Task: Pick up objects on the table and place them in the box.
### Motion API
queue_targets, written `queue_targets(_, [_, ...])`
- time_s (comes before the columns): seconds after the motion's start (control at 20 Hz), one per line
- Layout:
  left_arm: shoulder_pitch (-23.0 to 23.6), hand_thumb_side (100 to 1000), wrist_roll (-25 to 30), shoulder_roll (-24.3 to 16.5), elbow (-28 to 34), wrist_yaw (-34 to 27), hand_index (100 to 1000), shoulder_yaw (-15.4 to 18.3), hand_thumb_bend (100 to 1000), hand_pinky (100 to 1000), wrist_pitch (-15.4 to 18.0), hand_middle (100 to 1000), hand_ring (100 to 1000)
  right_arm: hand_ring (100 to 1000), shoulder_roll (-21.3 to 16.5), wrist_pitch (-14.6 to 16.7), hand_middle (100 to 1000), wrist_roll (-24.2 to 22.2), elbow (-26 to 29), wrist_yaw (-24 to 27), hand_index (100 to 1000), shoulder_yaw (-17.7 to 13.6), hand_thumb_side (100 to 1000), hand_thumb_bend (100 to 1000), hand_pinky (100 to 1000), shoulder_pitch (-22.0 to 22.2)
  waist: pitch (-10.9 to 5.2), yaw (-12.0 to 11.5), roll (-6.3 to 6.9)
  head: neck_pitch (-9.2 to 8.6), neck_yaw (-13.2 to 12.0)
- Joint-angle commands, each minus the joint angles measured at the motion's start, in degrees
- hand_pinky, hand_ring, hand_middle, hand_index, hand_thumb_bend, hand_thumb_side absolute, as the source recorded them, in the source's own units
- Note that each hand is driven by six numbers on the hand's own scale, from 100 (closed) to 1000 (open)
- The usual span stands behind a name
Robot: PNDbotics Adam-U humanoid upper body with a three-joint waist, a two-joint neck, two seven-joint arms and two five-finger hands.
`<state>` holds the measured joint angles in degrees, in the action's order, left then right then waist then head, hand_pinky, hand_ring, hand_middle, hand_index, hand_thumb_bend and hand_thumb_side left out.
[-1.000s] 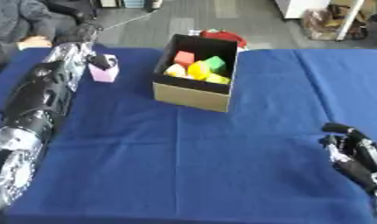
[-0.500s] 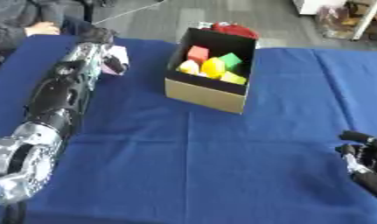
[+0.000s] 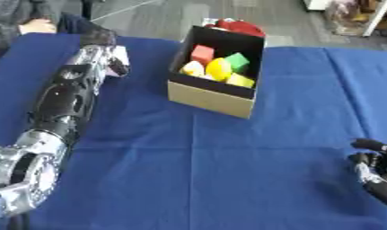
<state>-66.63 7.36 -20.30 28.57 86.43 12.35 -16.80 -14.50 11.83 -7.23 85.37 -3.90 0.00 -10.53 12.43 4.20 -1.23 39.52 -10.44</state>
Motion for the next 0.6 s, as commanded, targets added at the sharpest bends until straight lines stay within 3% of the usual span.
queue_targets(0.05, [-1.50,260,-1.59,-1.78,0.97,-0.03,957,0.32,387,843,-1.19,856,817,676,-1.70,-0.08,745,0.28,0.67,0.37,806,-0.28,213,100,766,-0.69,0.26,0.13,-0.66,-1.09,0.05])
queue_targets(0.4, [-0.59,282,0.18,-1.81,-1.02,-1.64,937,-0.16,368,818,-2.52,840,808,675,-1.80,-0.26,745,0.43,0.71,0.51,806,-0.35,209,100,765,-1.04,1.18,0.38,-0.71,-1.75,0.15])
queue_targets(0.5, [-0.14,279,0.15,-1.70,-1.43,-2.31,885,-0.24,305,723,-2.81,780,711,675,-1.81,-0.29,745,0.44,0.72,0.53,805,-0.36,208,100,765,-1.10,1.34,0.40,-0.72,-1.83,0.17])
queue_targets(0.6, [0.24,273,-0.03,-1.54,-1.74,-3.25,861,-0.40,275,687,-2.55,755,663,675,-1.80,-0.31,745,0.47,0.74,0.54,805,-0.39,209,100,765,-1.15,1.41,0.39,-0.70,-1.88,0.18])
